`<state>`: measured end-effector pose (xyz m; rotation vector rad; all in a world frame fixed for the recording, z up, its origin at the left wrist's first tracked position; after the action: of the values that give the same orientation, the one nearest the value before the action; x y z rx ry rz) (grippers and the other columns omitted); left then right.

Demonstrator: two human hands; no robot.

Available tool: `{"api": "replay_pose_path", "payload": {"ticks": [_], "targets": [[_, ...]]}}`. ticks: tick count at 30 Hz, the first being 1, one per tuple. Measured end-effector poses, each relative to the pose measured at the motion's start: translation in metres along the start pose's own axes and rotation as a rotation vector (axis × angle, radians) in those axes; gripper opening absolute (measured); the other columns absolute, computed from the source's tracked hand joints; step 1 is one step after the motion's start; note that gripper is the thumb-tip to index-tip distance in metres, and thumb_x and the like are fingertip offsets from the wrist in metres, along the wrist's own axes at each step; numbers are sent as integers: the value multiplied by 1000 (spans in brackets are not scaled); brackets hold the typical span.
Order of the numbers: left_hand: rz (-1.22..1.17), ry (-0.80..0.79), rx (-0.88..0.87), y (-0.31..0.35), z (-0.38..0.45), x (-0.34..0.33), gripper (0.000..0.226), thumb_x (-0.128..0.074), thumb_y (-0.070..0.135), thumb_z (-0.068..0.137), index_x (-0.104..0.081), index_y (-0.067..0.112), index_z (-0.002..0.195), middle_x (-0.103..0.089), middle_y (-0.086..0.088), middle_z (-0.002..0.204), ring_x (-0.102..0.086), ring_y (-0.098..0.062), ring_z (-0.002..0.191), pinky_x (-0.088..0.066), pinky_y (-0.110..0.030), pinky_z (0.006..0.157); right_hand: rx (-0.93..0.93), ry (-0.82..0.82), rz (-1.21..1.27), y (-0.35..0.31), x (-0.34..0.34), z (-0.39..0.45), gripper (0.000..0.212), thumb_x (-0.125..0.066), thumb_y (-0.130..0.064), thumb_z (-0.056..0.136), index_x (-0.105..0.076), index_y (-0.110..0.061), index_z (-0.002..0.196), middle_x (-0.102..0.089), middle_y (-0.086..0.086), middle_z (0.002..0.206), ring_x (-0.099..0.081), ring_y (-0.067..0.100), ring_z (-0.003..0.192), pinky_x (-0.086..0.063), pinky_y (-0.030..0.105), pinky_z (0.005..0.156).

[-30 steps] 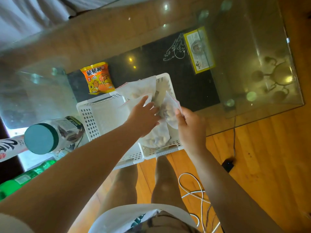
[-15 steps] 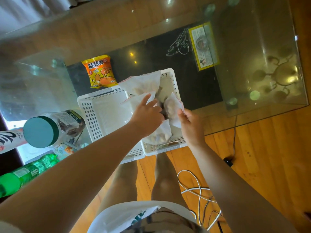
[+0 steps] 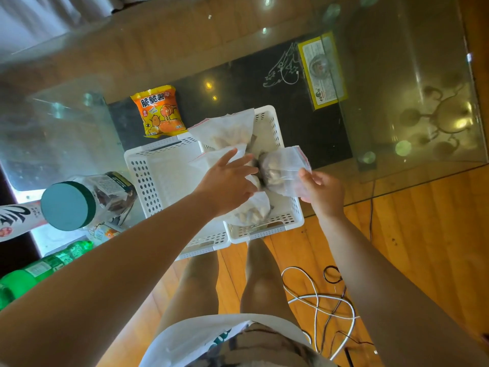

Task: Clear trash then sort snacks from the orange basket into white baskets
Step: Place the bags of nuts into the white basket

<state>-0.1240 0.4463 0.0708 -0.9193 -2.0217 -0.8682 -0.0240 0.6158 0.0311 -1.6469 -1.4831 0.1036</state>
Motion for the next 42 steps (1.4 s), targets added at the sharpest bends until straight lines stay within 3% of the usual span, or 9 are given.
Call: {"api": "replay_pose_path", "payload": {"ticks": [3, 6, 12, 18, 22, 25, 28, 34, 42], "targets": [[-95, 105, -4, 11, -8, 8, 21, -57, 33, 90, -72, 29, 104, -51, 4, 140, -29, -18, 142, -2, -39, 117, -24, 50, 106, -3, 9, 0, 20, -65, -23, 85, -67, -4, 93, -69, 13, 86, -64, 19, 75, -54, 29, 68], [-163, 349, 32, 19, -27, 13, 5, -73, 21, 76, -76, 20, 80, -70, -3, 112, -62, -25, 113, -37, -48, 104, 171, 183, -1, -23, 23, -10, 22, -64, -9, 83, -66, -8, 105, -66, 2, 91, -63, 15, 80, -52, 22, 70], [-478, 165, 522, 8, -69, -27, 39, -65, 35, 83, -59, 27, 121, -66, 5, 115, -61, -19, 105, -39, -30, 90, 596, 25, -157, -62, 7, -45, 18, -58, -3, 85, -67, -8, 100, -65, 2, 93, -60, 13, 76, -49, 19, 63], [-796, 231, 812, -5, -85, -50, 15, -60, 35, 87, -73, 29, 93, -72, 11, 97, -61, -7, 80, -34, -16, 57, 296, -119, -261, -46, -22, -28, 26, -53, -5, 89, -61, -12, 114, -61, 6, 119, -60, 15, 100, -50, 23, 76], [-1083, 383, 1017, -18, -86, -55, 4, -62, 33, 86, -61, 29, 86, -63, 12, 83, -57, -4, 68, -39, -12, 54, 347, -250, -298, -57, -44, -19, 27, -60, -9, 86, -62, -11, 113, -65, 2, 106, -60, 9, 89, -45, 12, 72], [-1364, 427, 1208, -30, -83, -64, 37, -70, 22, 82, -49, 18, 113, -56, 4, 101, -60, -16, 80, -53, -30, 74, 295, -377, -326, -63, -64, -15, 33, -69, -8, 80, -60, -10, 112, -64, -2, 97, -59, 9, 84, -45, 11, 71], [-1549, 384, 1152, -33, -71, -68, 49, -70, 9, 81, -48, 12, 125, -59, 0, 98, -60, -14, 79, -55, -39, 81, 190, -380, -339, -62, -72, -6, 35, -73, -9, 76, -56, -14, 107, -63, -6, 84, -61, 14, 80, -51, 26, 71], [-1210, 417, 1026, -40, -63, -58, 28, -73, 12, 74, -56, 30, 61, -56, 16, 60, -54, -3, 60, -39, -8, 55, 310, -311, -537, -60, -63, -3, 6, -70, -8, 78, -65, -11, 79, -62, -1, 74, -62, 20, 76, -39, 15, 55], [-1125, 385, 1008, -48, -69, -55, 20, -73, 13, 75, -58, 23, 67, -62, 8, 70, -63, -15, 74, -51, -26, 69, 466, -120, -572, -89, -57, -8, 17, -60, -11, 88, -69, -9, 102, -72, 7, 96, -64, 16, 89, -47, 27, 85]]}}
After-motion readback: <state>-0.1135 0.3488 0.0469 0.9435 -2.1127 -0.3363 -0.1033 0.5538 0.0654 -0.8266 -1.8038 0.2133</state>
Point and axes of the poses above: each hand's wrist, its own z-axis towards the middle knuckle, its own x-axis out of the back of the hand, y = z × x, the point moved 3 cm from there along z, towards the middle knuckle
